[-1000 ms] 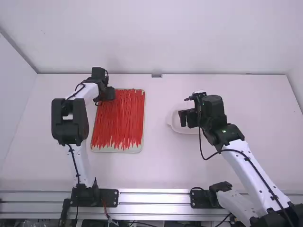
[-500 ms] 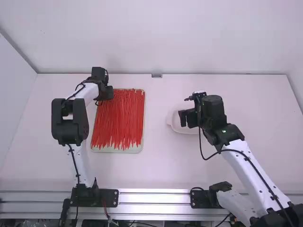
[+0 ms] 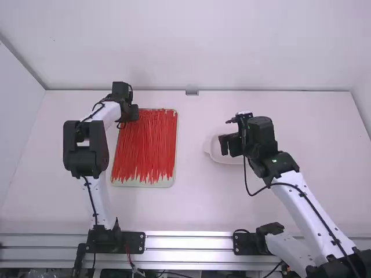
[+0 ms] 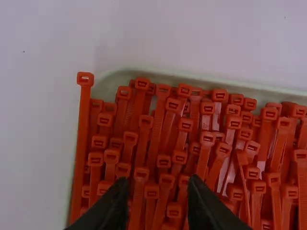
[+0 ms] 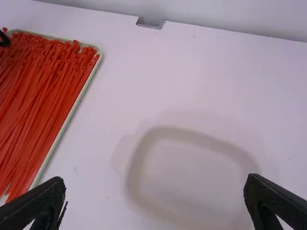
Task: Fasten the cable tie
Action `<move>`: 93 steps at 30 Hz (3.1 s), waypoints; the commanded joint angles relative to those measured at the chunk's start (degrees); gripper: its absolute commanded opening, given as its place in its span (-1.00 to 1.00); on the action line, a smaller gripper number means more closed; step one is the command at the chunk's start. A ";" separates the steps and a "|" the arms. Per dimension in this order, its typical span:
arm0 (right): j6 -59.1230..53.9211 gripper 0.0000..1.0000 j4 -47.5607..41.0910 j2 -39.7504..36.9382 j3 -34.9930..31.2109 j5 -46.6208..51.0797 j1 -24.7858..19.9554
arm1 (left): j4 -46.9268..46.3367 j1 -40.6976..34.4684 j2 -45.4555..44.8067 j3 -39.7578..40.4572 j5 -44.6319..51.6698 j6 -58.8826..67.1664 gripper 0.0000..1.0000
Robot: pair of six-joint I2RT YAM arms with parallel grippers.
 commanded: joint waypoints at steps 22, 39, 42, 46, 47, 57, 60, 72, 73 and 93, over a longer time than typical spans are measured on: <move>-0.02 0.98 -0.46 0.22 1.60 0.02 0.09 | 0.11 0.02 2.89 -0.76 -0.66 -0.15 -0.64; -0.04 0.98 -0.66 0.22 1.60 0.00 -0.44 | 0.09 0.00 2.89 -0.74 -0.66 -0.17 -0.25; -0.02 0.98 -0.63 0.22 1.60 0.00 -0.44 | 0.11 0.00 2.89 -0.74 -0.63 -0.20 -0.24; 0.00 1.00 -0.59 0.22 1.60 0.00 -0.28 | 0.31 -0.37 2.89 -0.61 -0.63 -0.15 -0.28; -0.02 0.98 -0.46 0.22 1.60 0.02 -0.42 | -0.02 -0.35 2.89 -0.35 -0.59 -0.15 -0.28; -0.02 0.99 -0.04 0.22 1.60 0.00 -0.07 | -3.37 -0.13 2.89 2.60 -0.22 -0.79 -0.38; -0.02 0.98 -0.09 0.22 1.60 0.00 -0.11 | -3.34 -0.55 2.89 2.58 -0.24 -0.76 -0.38; -0.02 0.99 -0.04 1.07 1.60 0.00 -0.42 | -3.10 -0.63 2.89 2.47 -0.20 -2.29 -0.46; 0.17 0.98 0.09 1.29 1.60 0.02 -0.44 | -3.10 -0.63 2.89 2.47 -0.20 -2.29 -0.46; 0.13 0.99 0.87 3.04 1.62 -0.02 -0.44 | 0.92 -0.63 2.89 -0.11 2.84 -3.17 -0.64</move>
